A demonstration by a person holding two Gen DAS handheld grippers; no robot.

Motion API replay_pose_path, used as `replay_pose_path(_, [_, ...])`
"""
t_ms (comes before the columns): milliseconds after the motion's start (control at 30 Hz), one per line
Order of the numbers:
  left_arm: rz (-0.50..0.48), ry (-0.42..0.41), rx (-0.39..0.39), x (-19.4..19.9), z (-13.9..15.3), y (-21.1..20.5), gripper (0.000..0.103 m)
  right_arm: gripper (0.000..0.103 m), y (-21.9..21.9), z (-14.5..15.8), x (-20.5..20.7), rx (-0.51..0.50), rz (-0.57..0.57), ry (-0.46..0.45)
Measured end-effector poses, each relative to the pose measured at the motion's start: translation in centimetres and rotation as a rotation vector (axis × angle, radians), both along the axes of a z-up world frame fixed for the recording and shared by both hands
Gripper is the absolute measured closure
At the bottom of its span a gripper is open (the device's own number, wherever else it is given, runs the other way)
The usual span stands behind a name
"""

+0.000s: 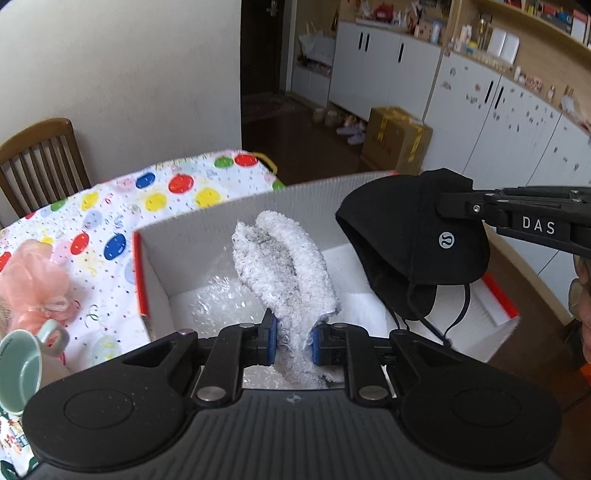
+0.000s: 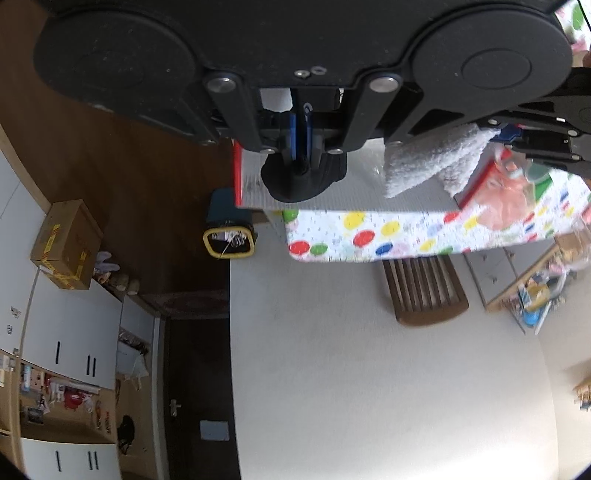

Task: Organize soft objects
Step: 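Carry the grey towel and black cap with both tools over the shoebox, then open the left tool to drop the towel while the right tool releases the cap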

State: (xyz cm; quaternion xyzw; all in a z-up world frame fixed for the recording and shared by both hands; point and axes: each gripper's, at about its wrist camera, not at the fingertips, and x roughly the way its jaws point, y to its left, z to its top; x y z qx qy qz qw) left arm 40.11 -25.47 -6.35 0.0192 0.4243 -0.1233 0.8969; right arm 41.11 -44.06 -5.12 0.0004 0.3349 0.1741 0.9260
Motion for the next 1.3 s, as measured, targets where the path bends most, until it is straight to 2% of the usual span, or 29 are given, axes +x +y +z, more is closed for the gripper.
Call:
replay_pose_path(200, [0.009,0.047,0.039,1.8,-2.1,-1.0,0.086,0.099,0.6,-2.1,1.2,-0.04,0.046,0.045])
replay_pose_path(500, [-0.005,0.141,0.043,3.5,-4.4,-1.5,0.086,0.096,1.5,-3.1,1.5,-0.111,0.124,0.061])
replay_pose_path(667, [-0.007,0.218,0.028,4.3,-5.6,-1.5,0.086,0.092,1.4,-3.5,1.8,-0.12,0.129,0.094])
replay_pose_path(933, [0.002,0.243,0.022,4.7,-5.9,-1.3,0.084,0.083,1.4,-3.9,2.0,-0.139,0.136,0.136])
replay_pose_path(1167, [0.002,0.233,0.04,4.5,-5.6,-1.5,0.083,0.062,1.1,-3.8,1.9,-0.139,0.12,0.158])
replay_pose_path(1300, [0.007,0.241,0.034,4.3,-5.5,-1.4,0.082,0.056,1.0,-3.6,1.7,-0.14,0.12,0.163])
